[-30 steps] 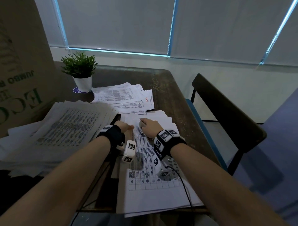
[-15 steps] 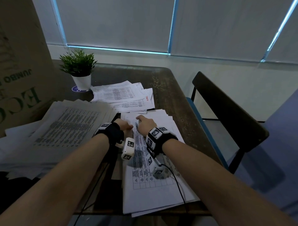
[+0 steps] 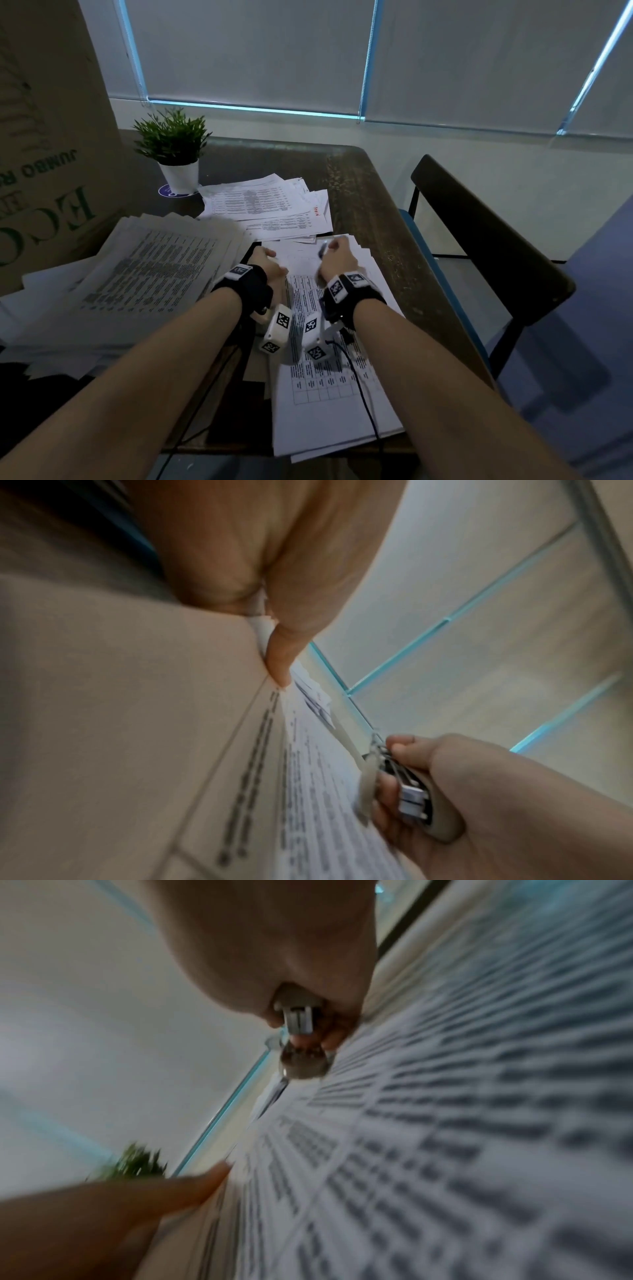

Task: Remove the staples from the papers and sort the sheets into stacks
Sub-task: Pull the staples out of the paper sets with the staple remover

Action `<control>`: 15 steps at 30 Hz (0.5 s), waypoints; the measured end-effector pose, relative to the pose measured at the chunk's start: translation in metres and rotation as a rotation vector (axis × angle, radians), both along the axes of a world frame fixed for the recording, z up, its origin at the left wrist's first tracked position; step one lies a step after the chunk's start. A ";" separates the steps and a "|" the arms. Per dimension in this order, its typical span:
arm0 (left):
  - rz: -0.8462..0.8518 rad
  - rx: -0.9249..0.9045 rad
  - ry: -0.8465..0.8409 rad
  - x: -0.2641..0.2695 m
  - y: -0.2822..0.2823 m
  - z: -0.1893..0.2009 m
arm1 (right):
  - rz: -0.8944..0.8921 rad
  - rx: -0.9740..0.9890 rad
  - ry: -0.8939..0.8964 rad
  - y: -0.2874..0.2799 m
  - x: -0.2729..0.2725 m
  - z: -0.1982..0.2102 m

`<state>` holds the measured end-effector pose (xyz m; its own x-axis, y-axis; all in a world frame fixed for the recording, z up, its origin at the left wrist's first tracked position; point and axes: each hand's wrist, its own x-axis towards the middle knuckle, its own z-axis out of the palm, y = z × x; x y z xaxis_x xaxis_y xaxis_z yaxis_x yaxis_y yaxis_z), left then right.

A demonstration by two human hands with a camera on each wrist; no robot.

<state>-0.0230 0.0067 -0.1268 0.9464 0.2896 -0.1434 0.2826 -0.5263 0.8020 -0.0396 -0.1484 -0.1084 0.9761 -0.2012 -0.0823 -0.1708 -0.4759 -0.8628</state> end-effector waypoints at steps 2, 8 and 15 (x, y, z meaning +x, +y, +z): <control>0.017 0.051 0.016 -0.002 0.001 0.003 | -0.122 0.039 -0.033 -0.017 -0.002 -0.006; -0.186 0.310 -0.134 -0.019 0.003 0.026 | -0.477 0.279 -0.149 -0.040 0.010 -0.013; -0.531 0.762 0.052 -0.030 0.000 0.044 | -0.423 0.346 -0.118 -0.045 0.003 -0.008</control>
